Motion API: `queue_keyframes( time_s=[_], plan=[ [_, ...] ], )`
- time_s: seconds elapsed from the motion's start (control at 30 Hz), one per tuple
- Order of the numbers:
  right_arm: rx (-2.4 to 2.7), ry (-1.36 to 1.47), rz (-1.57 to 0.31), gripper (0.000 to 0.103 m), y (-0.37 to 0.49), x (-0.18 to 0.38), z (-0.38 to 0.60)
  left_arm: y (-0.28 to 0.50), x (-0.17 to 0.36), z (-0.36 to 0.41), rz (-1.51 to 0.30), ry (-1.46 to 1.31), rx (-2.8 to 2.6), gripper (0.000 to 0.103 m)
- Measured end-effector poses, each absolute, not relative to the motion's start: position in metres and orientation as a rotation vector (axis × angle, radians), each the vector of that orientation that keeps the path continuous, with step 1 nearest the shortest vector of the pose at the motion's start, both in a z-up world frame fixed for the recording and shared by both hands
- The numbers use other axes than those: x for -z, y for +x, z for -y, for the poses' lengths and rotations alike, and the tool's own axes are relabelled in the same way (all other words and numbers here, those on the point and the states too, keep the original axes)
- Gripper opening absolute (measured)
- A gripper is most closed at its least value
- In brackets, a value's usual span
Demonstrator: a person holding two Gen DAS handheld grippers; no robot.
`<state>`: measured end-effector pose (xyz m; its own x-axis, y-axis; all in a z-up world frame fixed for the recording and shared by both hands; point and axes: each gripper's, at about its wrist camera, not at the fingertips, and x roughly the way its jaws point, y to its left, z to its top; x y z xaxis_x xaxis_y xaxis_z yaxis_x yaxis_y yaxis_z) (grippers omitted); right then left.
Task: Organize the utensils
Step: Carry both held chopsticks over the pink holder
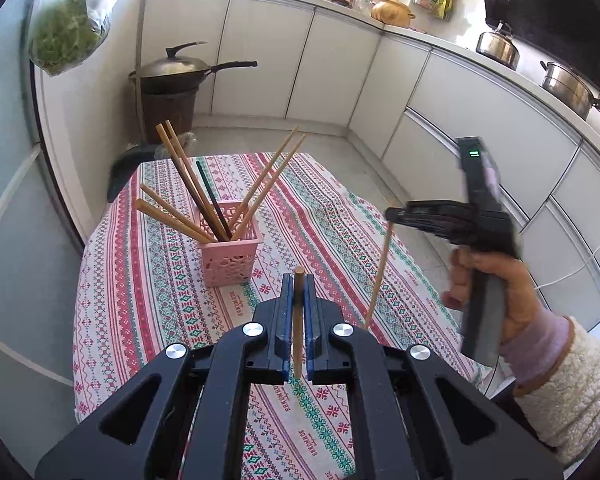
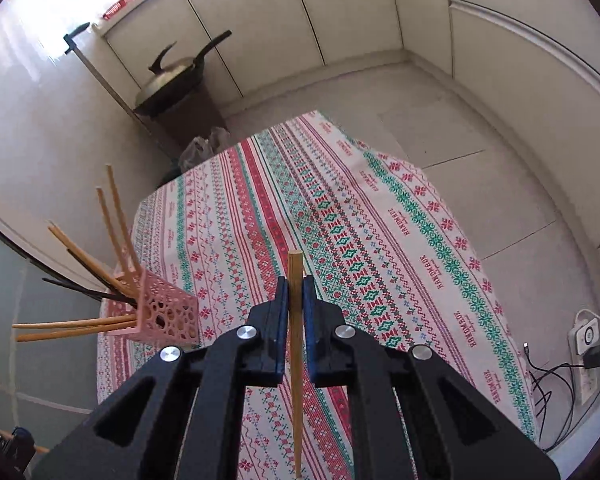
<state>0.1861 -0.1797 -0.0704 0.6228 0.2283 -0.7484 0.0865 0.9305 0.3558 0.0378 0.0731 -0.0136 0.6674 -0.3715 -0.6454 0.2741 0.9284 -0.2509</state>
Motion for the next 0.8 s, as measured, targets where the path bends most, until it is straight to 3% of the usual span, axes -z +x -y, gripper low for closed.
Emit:
queue_keyframes(
  time_s=[0.43, 0.8],
  plan=[
    [-0.249, 0.442, -0.721, 0.008, 0.120, -0.005, 0.180, 0.044, 0.013, -0.087, -0.727, -0.168, 0.237, 0.004],
    [-0.298, 0.520, -0.680, 0.008, 0.114, -0.022, 0.198, 0.063, -0.065, -0.098, -0.551, -0.199, 0.157, 0.004]
  ],
)
